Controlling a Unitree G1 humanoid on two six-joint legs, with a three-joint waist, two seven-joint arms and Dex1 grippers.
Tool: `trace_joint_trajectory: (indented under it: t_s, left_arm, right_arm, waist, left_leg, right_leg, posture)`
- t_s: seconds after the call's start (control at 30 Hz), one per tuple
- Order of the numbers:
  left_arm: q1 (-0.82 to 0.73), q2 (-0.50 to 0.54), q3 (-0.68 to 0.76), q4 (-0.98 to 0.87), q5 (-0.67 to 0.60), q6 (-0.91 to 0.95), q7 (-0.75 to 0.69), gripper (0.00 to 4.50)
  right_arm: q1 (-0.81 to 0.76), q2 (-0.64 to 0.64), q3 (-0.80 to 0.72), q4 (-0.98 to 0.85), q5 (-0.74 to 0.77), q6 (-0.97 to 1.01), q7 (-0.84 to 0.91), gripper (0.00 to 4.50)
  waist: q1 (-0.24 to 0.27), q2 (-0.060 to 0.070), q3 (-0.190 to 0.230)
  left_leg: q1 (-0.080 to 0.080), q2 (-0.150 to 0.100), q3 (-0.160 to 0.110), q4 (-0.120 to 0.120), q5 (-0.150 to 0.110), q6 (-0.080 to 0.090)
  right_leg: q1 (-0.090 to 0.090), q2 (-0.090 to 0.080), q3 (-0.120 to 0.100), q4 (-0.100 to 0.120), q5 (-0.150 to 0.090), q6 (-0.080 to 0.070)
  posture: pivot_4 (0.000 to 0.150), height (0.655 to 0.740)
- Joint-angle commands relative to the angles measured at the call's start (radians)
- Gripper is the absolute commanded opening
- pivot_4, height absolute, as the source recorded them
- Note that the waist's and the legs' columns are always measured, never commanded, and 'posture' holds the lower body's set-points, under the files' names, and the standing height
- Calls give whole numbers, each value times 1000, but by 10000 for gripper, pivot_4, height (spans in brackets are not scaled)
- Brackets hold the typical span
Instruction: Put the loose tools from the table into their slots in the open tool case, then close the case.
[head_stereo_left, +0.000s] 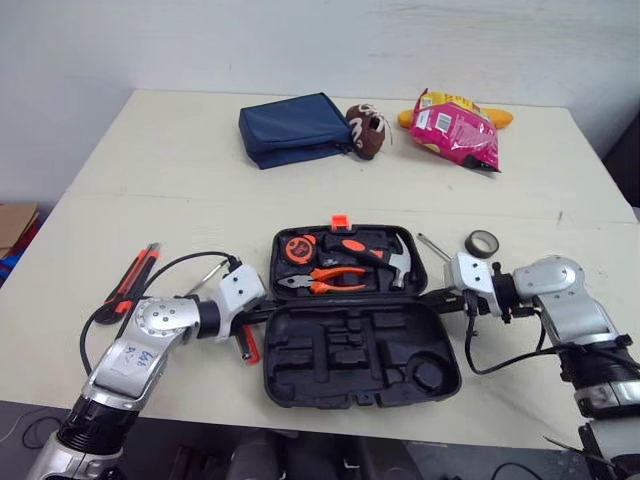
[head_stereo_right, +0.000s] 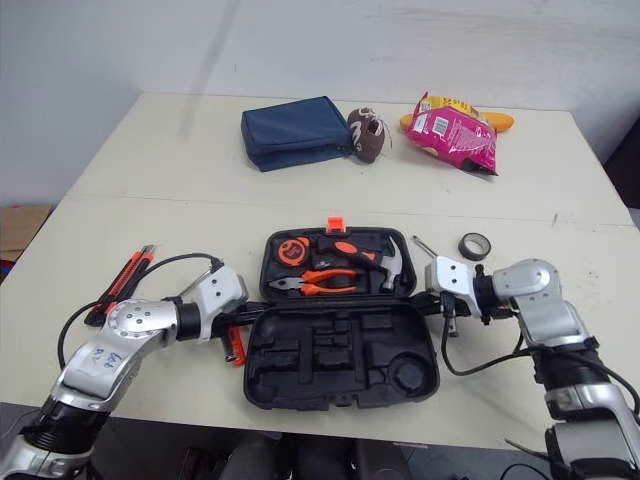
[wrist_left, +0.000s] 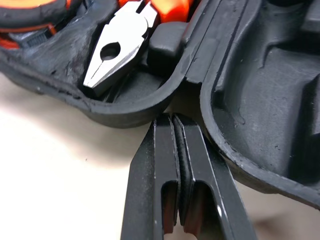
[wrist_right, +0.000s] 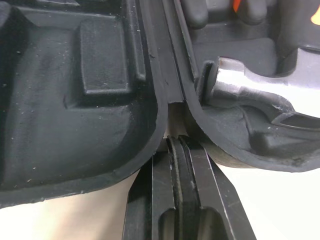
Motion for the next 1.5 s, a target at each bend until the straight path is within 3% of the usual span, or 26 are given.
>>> trace_joint_trajectory:
  t_s: [0.03,0.27,0.5,0.73,0.87,1.03,1.07,1.1,1.23,1.5]
  left_arm:
    - [-42,-26,-15,-4,15,-39,6,505]
    - [-65,-12,-10,47,57,-55,-10,505]
    - [19,77,124,-10,-11,-98,-80,505]
    - [285,147,632,-30,-190,-219,-171,505]
    - [400,180,939,156,-193,-267,-167,13166]
    - [485,285,1085,477,-155,-395,-216,37655]
    - [492,312,1104,556,-143,-423,-215,41200]
    - [496,336,1123,634,-132,-458,-206,44460]
    - [514,398,1134,826,-109,-559,-213,44460]
    - [480,468,1102,978,-45,-730,-90,44460]
  right_arm:
    - [35,-1,-29,-115,56,27,-27,0]
    - [87,-20,-44,-139,45,5,-66,0]
    - [127,-84,-132,-134,95,-37,-78,0]
    - [317,-237,-435,-164,250,-29,-56,0]
    - [423,-304,-606,-32,240,-52,-84,14856]
    - [427,-379,-668,274,169,-252,-136,41518]
    - [410,-394,-671,352,153,-296,-165,44857]
    - [393,-409,-673,440,132,-361,-203,45000]
    - [332,-444,-665,663,107,-471,-292,45000]
    - [297,-429,-606,756,96,-553,-287,45000]
  waist:
    - [0,0,0]
    - [1,0,0]
    - [-2,0,0]
    - [-2,0,0]
    - [-3,-1,0]
    - [-8,-1,0]
    - [-9,-2,0]
    - [-11,-2,0]
    - [-20,-2,0]
    - [-37,-2,0]
  left_leg:
    - [0,0,0,0,0,0]
    - [0,0,0,0,0,0]
    - [0,0,0,-1,0,0]
    - [-1,0,0,-2,-1,1]
    - [2,0,0,-1,-6,8]
    - [3,-1,1,-2,-7,9]
    - [3,0,1,-2,-7,9]
    - [3,0,1,-2,-7,9]
    - [3,0,1,-3,-9,7]
    - [3,1,1,-6,-11,5]
  right_leg:
    - [0,0,0,0,0,0]
    - [0,0,0,0,0,0]
    - [0,0,0,-1,0,0]
    - [-1,0,0,-2,-1,1]
    - [3,0,0,-3,-1,1]
    - [2,-1,0,-5,-2,-1]
    - [2,-1,0,-5,-3,-2]
    - [2,-1,-1,-6,-3,-2]
    - [1,-2,-1,-6,-4,-4]
    - [0,-2,-2,-5,-4,-4]
  posture:
    - [1500,7400]
    - [1500,7400]
    - [1500,7400]
    - [1500,7400]
    - [1500,7400]
    - [1500,7400]
    - [1500,7400]
    - [1500,7400]
    - [1500,7400]
    - [1500,7400]
